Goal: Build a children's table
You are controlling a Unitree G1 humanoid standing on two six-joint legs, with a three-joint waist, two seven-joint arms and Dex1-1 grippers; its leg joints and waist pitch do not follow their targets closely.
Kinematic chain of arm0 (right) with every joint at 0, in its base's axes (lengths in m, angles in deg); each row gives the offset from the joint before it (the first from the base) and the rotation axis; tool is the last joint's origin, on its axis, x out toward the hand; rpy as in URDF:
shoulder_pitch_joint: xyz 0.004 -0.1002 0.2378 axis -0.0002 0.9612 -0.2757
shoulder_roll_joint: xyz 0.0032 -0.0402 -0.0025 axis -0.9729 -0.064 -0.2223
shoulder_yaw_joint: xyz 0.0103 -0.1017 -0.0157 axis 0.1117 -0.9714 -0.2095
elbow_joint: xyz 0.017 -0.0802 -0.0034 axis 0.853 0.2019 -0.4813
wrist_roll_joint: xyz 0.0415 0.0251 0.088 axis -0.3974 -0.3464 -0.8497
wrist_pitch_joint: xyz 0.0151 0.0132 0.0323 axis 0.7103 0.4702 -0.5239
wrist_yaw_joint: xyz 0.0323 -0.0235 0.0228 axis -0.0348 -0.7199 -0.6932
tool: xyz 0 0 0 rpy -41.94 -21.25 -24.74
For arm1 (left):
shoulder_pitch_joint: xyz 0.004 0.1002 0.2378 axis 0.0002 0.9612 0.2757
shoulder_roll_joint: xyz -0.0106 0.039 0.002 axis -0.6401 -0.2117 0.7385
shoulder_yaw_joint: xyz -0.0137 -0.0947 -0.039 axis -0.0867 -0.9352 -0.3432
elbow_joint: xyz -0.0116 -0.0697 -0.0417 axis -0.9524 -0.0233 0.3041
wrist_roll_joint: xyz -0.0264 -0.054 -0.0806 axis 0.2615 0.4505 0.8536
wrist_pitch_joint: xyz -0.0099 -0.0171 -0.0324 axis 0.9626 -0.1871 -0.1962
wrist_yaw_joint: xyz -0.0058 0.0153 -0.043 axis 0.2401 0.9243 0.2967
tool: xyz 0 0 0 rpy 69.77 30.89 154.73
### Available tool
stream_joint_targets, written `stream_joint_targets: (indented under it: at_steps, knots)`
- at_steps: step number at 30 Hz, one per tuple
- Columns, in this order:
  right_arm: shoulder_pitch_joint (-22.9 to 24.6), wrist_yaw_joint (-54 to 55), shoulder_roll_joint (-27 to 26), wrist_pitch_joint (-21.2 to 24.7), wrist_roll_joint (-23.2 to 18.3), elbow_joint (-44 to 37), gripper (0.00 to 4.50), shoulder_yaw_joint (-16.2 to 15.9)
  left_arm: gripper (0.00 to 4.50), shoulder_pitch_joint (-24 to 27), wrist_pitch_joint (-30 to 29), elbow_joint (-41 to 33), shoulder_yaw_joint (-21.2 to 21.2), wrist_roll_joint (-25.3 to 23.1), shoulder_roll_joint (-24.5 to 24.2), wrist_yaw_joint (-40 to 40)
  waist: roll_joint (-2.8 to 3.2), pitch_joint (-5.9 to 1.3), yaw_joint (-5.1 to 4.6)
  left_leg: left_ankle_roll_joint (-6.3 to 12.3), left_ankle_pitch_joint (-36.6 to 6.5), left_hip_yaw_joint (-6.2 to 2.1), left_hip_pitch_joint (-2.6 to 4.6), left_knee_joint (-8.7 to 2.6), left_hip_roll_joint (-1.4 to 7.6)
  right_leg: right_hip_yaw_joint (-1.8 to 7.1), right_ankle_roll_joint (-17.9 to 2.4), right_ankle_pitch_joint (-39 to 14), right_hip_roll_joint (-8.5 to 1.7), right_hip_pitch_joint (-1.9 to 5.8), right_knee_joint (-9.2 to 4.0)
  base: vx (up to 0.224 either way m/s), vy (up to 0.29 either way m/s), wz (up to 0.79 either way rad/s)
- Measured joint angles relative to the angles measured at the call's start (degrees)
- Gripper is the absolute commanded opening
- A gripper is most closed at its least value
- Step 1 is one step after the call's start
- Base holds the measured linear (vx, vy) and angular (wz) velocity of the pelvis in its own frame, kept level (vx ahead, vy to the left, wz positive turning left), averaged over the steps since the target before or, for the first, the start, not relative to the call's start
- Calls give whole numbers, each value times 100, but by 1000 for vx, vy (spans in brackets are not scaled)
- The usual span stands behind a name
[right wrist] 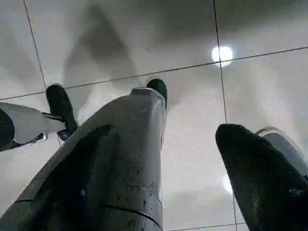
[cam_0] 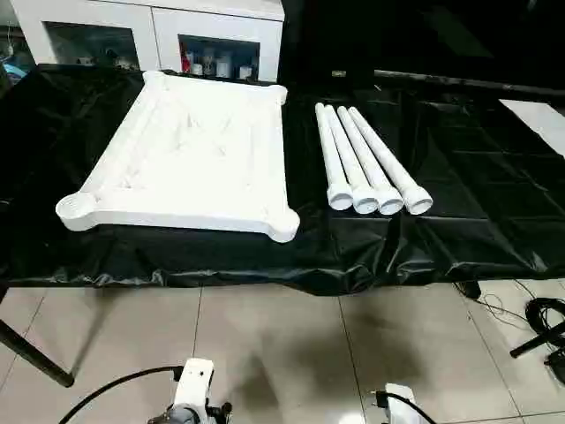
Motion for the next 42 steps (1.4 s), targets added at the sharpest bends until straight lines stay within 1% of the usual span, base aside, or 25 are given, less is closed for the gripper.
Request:
stream_joint_targets:
  at_steps: [1,2,3,4,6,8,9,11,13,15,16,18,19,24,25,27,29,30,31,33,34,36,38,40,42]
  knots:
    - [-283,105,3,147,33,374,352,155,445,-413,-126,502,-55,-51,-4,166,158,71,20,-1,1,-19,4,21,1,-7,-11,8,8,15,0,0,0,0]
    - [-760,244,29,311,120,737,352,267,445,-980,-401,989,-58,-159,30,417,102,90,-33,1,1,3,-18,53,10,13,-14,41,10,-11,16,-63,13,-4]
    - [-1045,280,1,285,155,757,352,328,445,-1240,-437,1070,-61,-221,-16,594,156,118,-57,0,1,7,-35,48,2,6,-30,63,-3,-32,9,-63,13,-4]
    - [-1160,278,-37,172,184,719,352,384,445,-1393,-396,1062,-59,-300,-44,777,186,106,-73,0,2,18,-23,31,3,5,-38,77,-10,-27,6,-93,14,-11]
    - [-1150,276,-44,47,221,725,352,395,445,-1418,-326,1040,-59,-347,-58,927,217,48,-41,-1,1,11,14,15,10,-10,-17,42,-7,14,8,0,0,0]
    - [-1040,300,-33,20,228,815,352,397,445,-1311,-303,1092,-59,-351,-56,975,231,30,16,-2,2,14,45,-4,10,-11,-14,13,-6,18,9,38,-5,0]
    - [-998,315,-33,25,229,856,370,397,448,-1222,-310,1159,-59,-351,-56,992,235,35,27,-2,2,17,29,-5,10,-10,-17,10,-5,-3,9,76,-9,0]
    - [-965,315,-36,30,225,935,370,402,448,-1082,-331,1299,-96,-332,-22,989,227,46,46,37,22,17,-21,7,15,-15,-21,6,-2,-39,11,32,1,0]
    - [-993,315,-37,19,228,922,391,412,450,-1114,-299,1287,-121,-313,-31,986,213,49,62,61,20,21,-28,16,17,-20,-22,6,-2,-43,13,0,0,0]
    - [-1048,306,-53,-24,302,919,406,512,450,-1233,-179,1321,-216,-300,-50,995,216,49,78,62,19,29,-22,17,18,-19,-24,6,-6,-38,13,0,0,0]
    - [-1053,300,-71,-93,362,913,419,556,450,-1273,-35,1318,-254,-300,-63,1000,217,48,76,61,18,34,-10,17,18,-15,-25,6,-8,-28,11,0,0,0]
    - [-1041,290,-93,-161,398,914,424,606,450,-1277,128,1299,-308,-295,-66,1001,223,50,66,40,6,36,5,16,18,-13,-25,7,-9,-14,10,0,0,0]
    - [-1023,178,-110,-347,465,921,446,597,450,-1205,391,1215,-341,-281,-80,992,223,51,54,33,3,36,8,16,19,-11,-28,9,-9,-11,9,0,0,0]
    - [-1037,-354,-12,-758,620,719,446,350,450,-911,985,732,-390,-259,-218,837,219,54,17,32,3,36,7,14,21,-13,-30,15,-9,-12,11,0,0,0]
    - [-1002,-509,56,-802,635,474,446,279,450,-763,1134,528,-384,-261,-274,768,219,54,19,32,3,36,5,14,22,-14,-30,15,-9,-14,10,0,0,0]
    - [-691,-814,188,-840,633,-492,446,208,450,-396,1456,-20,-377,-259,-351,582,213,58,36,33,4,37,-2,14,24,-15,-27,12,-8,-15,6,0,0,0]
    - [-425,-1013,314,-744,613,-1437,446,159,450,-182,1614,-392,-380,-256,-435,455,194,64,62,34,4,37,-6,10,24,-17,-25,11,-7,-19,1,0,0,0]
    - [-262,-1109,343,-692,604,-1874,446,133,450,-75,1648,-594,-387,-250,-476,402,187,62,80,38,6,37,-6,8,25,-19,-24,9,-7,-19,0,0,0,0]
    - [64,-1221,393,-607,604,-2612,446,34,450,131,1672,-994,-392,-243,-526,375,185,61,100,43,6,37,-7,5,26,-19,-23,5,-6,-18,-3,0,0,0]
    - [285,-1317,419,-571,605,-2981,446,-62,450,251,1699,-1200,-426,-227,-589,375,183,62,104,36,2,39,-1,0,25,-19,-22,5,-5,-13,-12,0,0,0]
    - [579,-1358,465,-423,609,-3444,446,-141,450,486,1659,-1580,-460,-191,-608,370,186,64,104,35,1,40,-9,4,25,-17,-20,6,-5,-20,-12,0,0,0]
    - [1434,-1446,633,-234,555,-4908,446,-311,450,1224,1701,-2741,-590,-47,-637,325,189,68,133,35,-4,44,-4,-34,25,-15,-12,1,-2,-1,-51,0,0,0]
    - [1966,-1475,792,-67,489,-5799,446,-315,450,1795,1725,-3399,-750,72,-717,253,156,82,102,34,-4,52,-2,-55,25,-8,-4,-1,5,5,-62,0,0,0]
    - [2085,-1470,894,104,432,-6289,446,-279,450,2017,1725,-3745,-861,172,-756,210,130,95,86,32,-2,47,2,-58,27,-9,31,-9,10,-13,-68,0,0,0]
    - [2251,-1477,899,241,308,-7003,446,-281,450,2278,1811,-4306,-878,234,-805,70,130,96,84,32,-2,47,7,-62,26,-2,35,-10,12,-5,-73,0,0,0]
